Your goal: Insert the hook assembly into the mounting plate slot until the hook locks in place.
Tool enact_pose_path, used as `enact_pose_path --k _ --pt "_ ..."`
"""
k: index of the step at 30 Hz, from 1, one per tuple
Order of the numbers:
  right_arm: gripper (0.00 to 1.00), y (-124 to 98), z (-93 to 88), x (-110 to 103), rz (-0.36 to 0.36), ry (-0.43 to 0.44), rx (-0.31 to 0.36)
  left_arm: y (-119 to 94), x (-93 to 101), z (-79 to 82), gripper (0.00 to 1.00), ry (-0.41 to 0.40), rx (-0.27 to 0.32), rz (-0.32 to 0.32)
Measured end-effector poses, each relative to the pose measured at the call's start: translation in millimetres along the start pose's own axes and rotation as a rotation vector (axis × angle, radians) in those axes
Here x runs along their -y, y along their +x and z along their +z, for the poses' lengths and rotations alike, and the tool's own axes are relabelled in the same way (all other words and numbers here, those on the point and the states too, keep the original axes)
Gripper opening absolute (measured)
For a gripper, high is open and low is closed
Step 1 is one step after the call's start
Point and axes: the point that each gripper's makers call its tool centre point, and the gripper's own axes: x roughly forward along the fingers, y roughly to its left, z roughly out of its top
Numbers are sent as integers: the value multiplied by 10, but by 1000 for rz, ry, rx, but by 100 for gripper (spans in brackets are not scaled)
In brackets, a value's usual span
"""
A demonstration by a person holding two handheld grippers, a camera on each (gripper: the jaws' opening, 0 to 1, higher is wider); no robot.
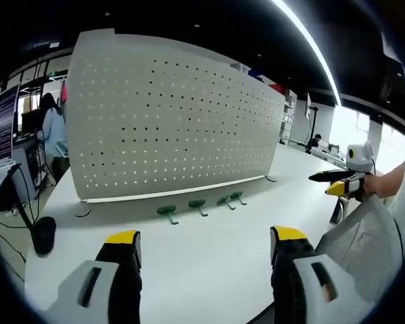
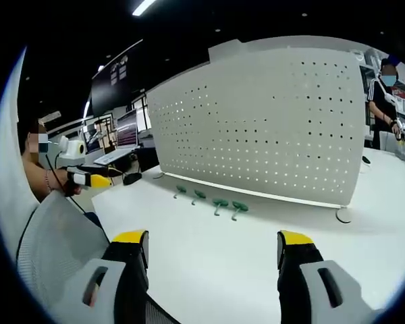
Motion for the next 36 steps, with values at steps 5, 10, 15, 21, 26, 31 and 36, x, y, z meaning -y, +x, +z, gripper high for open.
enact_pose_path --k 5,10,15,21,26,31,36 --pt "75 -19 15 -31 5 -15 -2 -7 20 -37 80 -5 -12 -5" --pt "75 -59 11 -10 5 -3 3 10 38 -33 80 7 -16 -4" --pt "72 -92 -27 -38 16 7 -8 1 45 -20 80 14 -12 0" --pt "73 -65 40 -53 13 -6 6 -23 34 6 80 15 0 2" --pt "73 -49 78 -54 16 -6 16 -6 52 -12 80 31 -16 -20" --pt "72 -28 102 -80 14 3 26 19 46 -5 79 59 -37 -48" --pt "72 -31 81 -68 13 8 19 75 22 2 79 71 -56 -67"
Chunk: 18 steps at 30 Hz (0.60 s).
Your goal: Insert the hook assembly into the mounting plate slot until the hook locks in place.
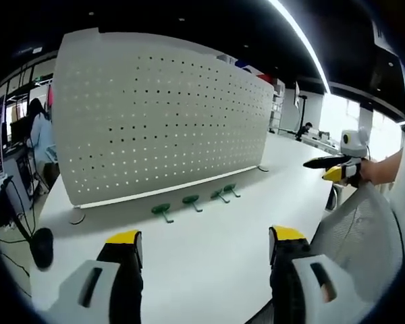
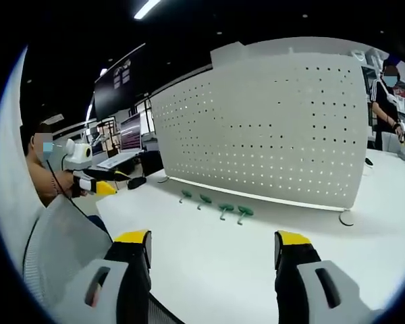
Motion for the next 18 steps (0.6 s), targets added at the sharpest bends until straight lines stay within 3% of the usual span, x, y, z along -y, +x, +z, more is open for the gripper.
enact_pose_path --k 18 --pt "71 16 22 51 -1 -15 -11 238 -106 15 77 81 -61 -55"
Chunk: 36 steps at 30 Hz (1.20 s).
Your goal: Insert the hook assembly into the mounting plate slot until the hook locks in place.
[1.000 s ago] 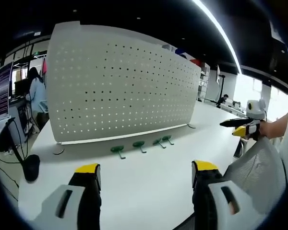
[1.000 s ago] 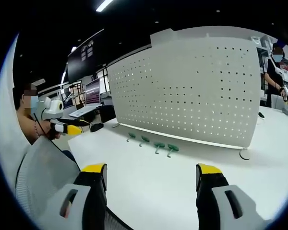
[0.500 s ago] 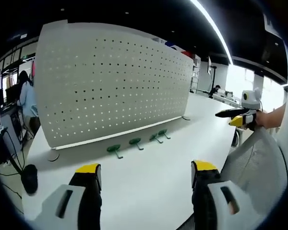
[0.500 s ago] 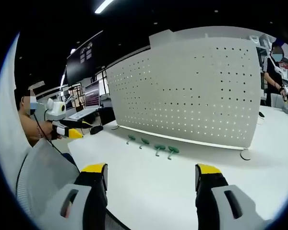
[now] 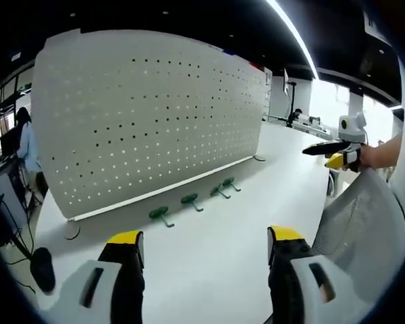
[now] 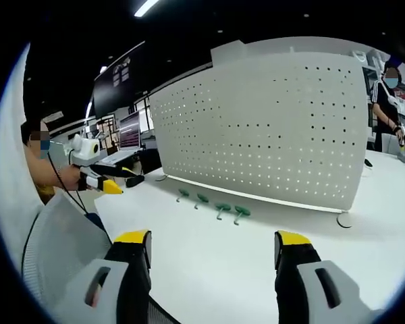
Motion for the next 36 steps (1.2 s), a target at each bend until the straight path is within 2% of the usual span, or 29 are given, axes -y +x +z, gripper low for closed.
enact_pose_path --k 17,25,27,32,36 --pt "71 7 11 55 -8 4 -3 188 -152 33 80 53 -47 -52" --pt "71 7 16 51 -6 10 -5 297 -203 7 78 97 -89 -84" --pt "71 8 6 46 -4 6 -10 328 -209 11 78 128 -99 -92" --pt "71 9 -11 47 -3 9 -17 414 -242 39 78 150 -113 -108" --pt "71 7 -11 52 -7 9 -17 482 -281 -14 78 204 -156 -124"
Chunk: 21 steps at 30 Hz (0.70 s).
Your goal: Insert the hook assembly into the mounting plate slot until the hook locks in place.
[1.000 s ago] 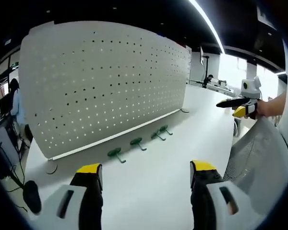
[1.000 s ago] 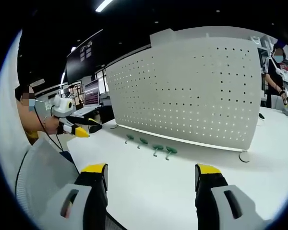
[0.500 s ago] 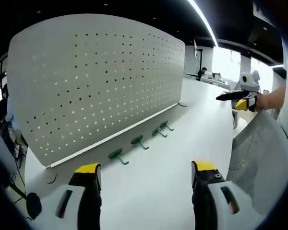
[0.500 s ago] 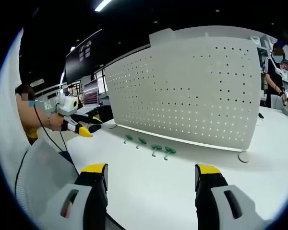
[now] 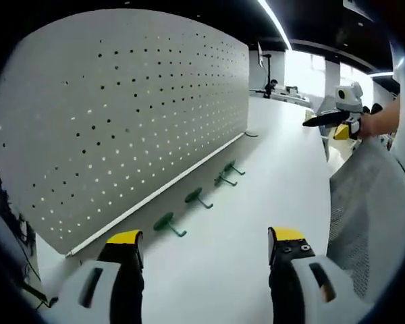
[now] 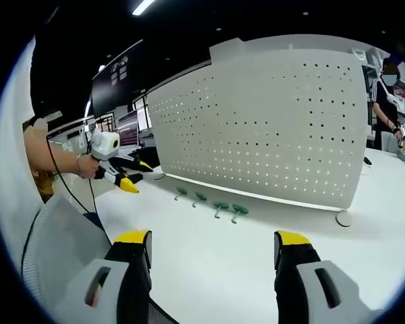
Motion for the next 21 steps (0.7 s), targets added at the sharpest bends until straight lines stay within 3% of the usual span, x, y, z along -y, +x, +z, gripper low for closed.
enact_pose_path --k 21 --pt "70 3 -33 47 -9 7 -15 275 -184 -120 76 166 -132 -72"
